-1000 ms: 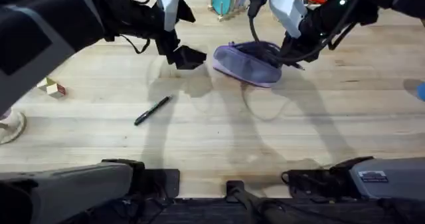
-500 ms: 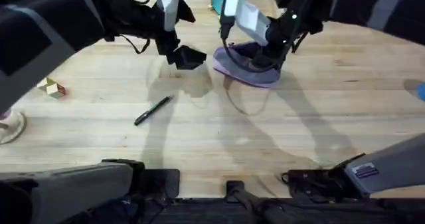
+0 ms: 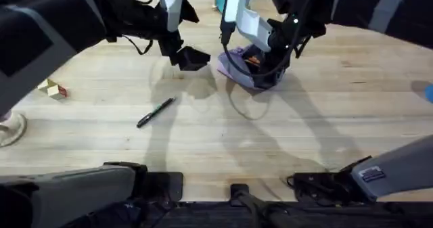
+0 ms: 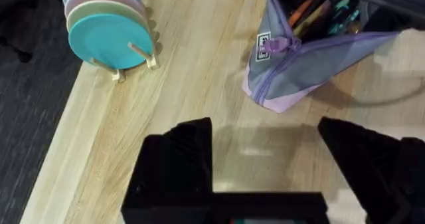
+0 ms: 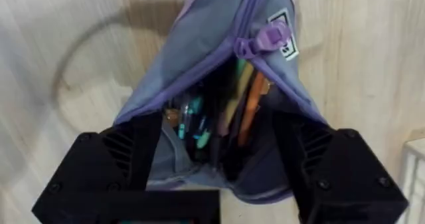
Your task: Unzip the bag, pick up the pens from the table one at a time and place them inside, then zip the bag closed.
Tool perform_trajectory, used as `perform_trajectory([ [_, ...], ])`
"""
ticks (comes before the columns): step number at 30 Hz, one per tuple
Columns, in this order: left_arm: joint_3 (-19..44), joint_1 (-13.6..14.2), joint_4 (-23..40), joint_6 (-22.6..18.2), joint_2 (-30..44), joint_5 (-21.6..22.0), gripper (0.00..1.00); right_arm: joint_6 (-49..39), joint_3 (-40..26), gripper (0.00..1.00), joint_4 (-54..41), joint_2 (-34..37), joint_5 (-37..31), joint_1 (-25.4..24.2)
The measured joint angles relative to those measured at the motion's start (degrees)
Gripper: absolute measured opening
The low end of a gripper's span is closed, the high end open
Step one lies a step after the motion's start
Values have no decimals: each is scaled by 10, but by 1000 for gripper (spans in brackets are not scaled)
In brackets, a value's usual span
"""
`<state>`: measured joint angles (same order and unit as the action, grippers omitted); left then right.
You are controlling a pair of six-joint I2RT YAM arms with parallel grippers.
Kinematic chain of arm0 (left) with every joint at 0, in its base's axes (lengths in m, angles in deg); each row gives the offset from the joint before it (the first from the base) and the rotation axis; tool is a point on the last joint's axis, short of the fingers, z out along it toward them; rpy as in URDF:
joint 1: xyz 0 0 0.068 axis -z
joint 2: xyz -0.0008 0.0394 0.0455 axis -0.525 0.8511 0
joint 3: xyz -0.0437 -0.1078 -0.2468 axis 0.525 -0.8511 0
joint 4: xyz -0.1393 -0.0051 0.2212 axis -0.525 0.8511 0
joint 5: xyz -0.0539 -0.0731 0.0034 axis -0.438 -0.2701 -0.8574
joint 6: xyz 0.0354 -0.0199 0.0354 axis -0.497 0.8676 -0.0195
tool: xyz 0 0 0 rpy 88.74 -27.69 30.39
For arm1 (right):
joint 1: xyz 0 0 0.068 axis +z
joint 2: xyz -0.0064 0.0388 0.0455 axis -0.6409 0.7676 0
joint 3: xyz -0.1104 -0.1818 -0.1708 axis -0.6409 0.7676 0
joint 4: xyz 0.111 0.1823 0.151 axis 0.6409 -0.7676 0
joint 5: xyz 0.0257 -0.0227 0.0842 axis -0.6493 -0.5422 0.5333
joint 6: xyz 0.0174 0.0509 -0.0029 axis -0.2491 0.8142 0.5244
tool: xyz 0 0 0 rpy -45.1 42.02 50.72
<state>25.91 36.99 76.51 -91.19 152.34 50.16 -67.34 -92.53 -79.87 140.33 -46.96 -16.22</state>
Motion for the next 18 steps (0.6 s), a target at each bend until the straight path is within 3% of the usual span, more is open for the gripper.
perform_trajectory([
  [8,0,0,0,0,0,0,994,89,0,996,-17,0,-7,1],
  [18,0,0,15,0,0,9,994,123,0,996,-24,-1,-9,1],
])
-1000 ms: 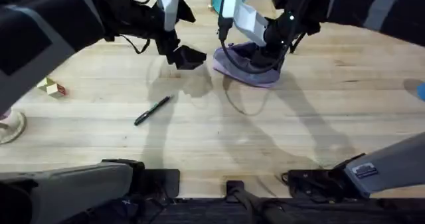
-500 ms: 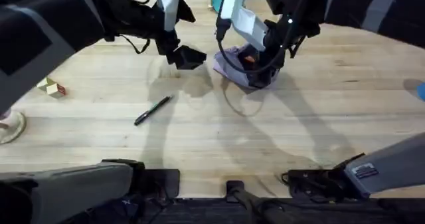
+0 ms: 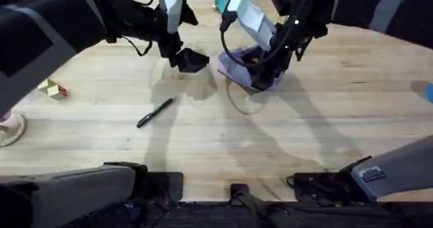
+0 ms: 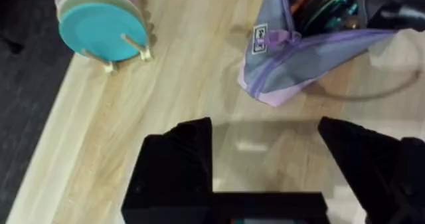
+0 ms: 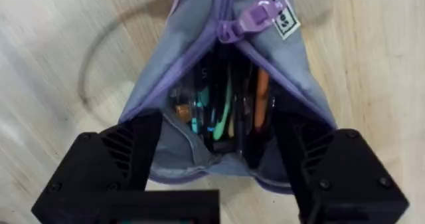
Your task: Unzip the bag, pick up the pens from the table one at a time and place them inside, then zip the bag closed.
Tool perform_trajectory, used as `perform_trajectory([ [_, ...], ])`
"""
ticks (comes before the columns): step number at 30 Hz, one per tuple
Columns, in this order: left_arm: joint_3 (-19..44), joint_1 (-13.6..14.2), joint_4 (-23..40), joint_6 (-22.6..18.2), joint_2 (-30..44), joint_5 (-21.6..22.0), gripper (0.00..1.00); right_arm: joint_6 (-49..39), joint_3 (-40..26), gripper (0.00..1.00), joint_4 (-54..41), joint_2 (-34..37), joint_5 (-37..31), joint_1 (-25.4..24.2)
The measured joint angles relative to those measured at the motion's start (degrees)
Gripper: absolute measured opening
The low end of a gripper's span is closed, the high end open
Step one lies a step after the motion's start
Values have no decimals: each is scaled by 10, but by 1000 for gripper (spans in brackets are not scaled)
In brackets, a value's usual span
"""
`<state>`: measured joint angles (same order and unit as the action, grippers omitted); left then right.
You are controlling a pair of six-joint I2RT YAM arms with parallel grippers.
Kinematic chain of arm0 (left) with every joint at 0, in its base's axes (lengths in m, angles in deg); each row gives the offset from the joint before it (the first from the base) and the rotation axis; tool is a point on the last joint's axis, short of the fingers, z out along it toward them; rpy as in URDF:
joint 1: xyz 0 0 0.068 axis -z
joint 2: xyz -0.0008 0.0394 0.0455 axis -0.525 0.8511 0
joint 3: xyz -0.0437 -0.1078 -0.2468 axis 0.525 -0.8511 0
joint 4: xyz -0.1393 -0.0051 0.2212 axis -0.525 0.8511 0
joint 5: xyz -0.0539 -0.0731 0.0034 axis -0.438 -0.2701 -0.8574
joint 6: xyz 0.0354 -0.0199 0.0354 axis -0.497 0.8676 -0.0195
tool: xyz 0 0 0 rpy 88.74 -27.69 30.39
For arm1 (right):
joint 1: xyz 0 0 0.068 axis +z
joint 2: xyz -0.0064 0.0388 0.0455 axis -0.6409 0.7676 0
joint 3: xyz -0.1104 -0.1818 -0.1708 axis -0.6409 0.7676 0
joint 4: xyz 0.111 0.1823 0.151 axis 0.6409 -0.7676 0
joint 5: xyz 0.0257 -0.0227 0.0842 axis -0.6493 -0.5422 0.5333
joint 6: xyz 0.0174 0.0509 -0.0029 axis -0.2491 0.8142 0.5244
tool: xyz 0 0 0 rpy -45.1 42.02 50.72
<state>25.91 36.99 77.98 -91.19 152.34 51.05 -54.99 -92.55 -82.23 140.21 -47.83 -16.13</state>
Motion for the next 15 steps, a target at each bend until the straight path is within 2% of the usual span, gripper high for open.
perform_trajectory([
  [8,0,0,37,0,0,29,994,35,-1,997,-9,-63,2,0],
  [15,4,0,83,5,-4,96,994,66,-8,996,-18,-161,5,0],
])
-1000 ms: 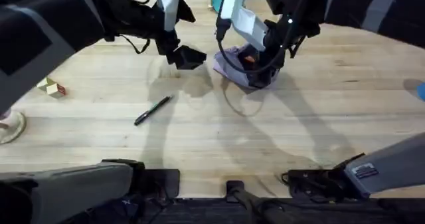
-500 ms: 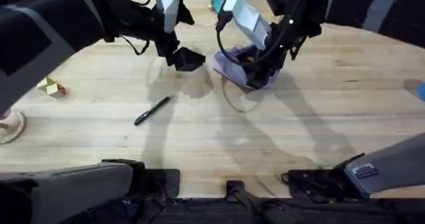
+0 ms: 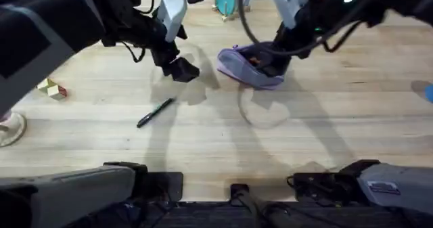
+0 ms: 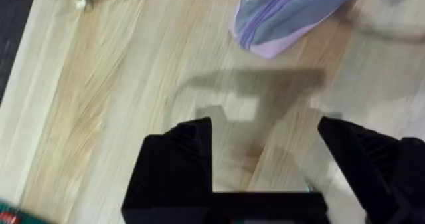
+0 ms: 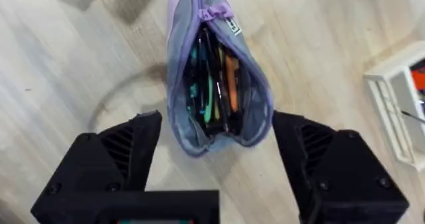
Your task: Unzip the bag, pick up the pens from the table one at a time and place them inside, then zip the bag closed.
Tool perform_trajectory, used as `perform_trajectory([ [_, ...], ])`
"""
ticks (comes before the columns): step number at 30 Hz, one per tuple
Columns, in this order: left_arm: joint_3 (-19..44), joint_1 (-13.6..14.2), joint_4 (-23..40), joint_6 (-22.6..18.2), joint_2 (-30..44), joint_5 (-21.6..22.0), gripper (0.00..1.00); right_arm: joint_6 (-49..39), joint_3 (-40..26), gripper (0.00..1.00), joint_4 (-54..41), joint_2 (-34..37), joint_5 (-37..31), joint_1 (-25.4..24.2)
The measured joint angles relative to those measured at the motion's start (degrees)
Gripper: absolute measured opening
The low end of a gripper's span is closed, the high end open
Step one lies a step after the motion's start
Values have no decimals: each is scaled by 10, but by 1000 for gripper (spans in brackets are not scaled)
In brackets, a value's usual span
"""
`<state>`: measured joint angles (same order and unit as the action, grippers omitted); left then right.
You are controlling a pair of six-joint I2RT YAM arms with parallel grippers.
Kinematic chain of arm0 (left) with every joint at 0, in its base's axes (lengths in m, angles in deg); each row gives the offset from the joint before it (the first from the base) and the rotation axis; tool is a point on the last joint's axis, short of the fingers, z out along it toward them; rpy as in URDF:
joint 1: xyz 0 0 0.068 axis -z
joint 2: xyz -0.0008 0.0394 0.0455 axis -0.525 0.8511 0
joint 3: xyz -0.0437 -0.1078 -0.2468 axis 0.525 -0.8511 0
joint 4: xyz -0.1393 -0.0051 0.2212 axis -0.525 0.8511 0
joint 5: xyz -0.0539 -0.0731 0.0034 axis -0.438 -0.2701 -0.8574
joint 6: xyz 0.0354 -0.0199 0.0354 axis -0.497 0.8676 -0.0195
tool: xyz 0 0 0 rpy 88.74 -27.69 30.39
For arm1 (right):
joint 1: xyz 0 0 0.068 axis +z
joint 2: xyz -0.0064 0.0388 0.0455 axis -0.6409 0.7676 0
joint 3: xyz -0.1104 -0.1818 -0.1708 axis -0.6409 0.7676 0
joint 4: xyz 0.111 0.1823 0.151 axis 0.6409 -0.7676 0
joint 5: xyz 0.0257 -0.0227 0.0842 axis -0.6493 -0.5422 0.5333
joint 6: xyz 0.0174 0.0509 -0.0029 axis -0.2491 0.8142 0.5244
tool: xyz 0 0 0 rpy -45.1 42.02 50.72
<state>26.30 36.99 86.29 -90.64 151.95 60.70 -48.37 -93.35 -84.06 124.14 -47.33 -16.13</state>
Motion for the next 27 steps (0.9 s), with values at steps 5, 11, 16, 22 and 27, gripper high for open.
perform_trajectory([
  [5,2,0,9,2,-32,54,994,18,-1,996,-21,-48,0,0],
  [11,9,0,26,2,-65,110,993,67,-1,997,-33,-73,2,0],
  [16,9,0,74,2,-67,137,993,122,-1,996,-43,-74,4,0],
  [22,9,0,138,28,-67,170,994,148,-1,997,-66,-74,4,0],
  [27,9,0,191,47,-67,196,994,155,-1,997,-66,-74,4,0],
])
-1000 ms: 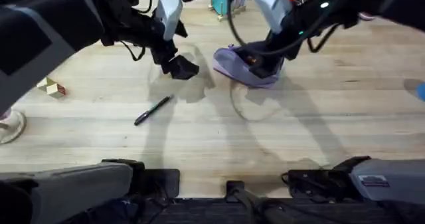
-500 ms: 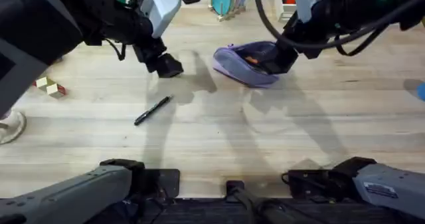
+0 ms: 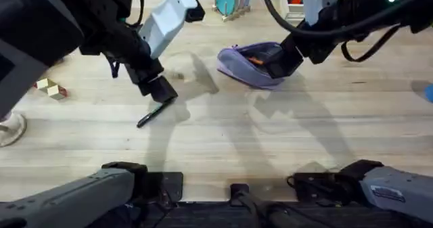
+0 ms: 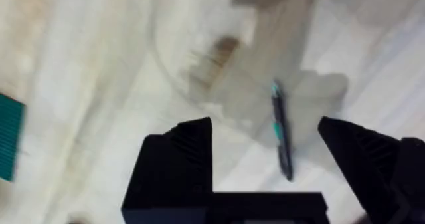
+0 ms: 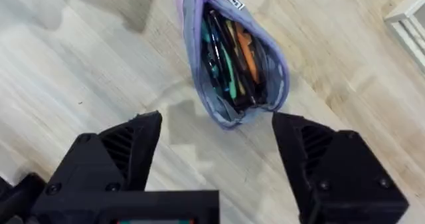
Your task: Unzip the bag, pick up the pens from the table one at a time and place them inside, then zip the bag closed.
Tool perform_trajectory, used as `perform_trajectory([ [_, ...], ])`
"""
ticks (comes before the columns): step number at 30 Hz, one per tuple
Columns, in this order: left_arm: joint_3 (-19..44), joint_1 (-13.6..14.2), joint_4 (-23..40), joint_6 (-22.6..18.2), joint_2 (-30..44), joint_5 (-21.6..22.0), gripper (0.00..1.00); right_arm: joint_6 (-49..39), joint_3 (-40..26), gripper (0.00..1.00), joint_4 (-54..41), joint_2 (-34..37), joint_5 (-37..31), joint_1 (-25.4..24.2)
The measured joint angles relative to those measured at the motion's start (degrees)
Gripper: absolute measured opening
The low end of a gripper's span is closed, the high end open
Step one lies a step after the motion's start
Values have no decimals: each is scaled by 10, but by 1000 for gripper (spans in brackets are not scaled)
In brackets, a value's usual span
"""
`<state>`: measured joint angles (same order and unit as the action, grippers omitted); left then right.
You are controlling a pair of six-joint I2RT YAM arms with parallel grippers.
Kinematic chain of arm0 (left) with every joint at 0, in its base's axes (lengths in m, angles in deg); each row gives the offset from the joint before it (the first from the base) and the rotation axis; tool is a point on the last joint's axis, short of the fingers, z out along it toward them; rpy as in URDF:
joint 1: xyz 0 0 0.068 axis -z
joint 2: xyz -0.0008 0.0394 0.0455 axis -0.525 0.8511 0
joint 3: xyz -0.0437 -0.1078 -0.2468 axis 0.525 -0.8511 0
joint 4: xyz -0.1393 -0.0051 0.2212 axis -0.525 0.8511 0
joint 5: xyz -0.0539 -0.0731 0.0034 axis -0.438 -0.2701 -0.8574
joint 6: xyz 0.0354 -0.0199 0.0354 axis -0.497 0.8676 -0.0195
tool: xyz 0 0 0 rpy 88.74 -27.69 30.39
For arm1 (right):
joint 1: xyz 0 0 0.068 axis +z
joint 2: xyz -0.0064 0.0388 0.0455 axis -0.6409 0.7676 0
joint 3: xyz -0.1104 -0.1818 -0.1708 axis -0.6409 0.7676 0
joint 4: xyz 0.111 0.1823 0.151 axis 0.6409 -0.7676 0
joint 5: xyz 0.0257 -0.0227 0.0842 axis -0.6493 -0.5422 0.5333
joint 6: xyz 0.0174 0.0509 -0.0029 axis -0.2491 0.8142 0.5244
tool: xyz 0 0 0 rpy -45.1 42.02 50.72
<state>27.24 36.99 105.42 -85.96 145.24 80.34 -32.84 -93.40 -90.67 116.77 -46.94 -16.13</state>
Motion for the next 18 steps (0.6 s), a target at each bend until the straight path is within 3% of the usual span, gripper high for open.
perform_trajectory([
  [11,0,0,113,71,0,28,996,5,0,996,0,-9,0,0],
  [18,0,0,110,84,0,28,996,5,0,996,0,-11,0,0],
])
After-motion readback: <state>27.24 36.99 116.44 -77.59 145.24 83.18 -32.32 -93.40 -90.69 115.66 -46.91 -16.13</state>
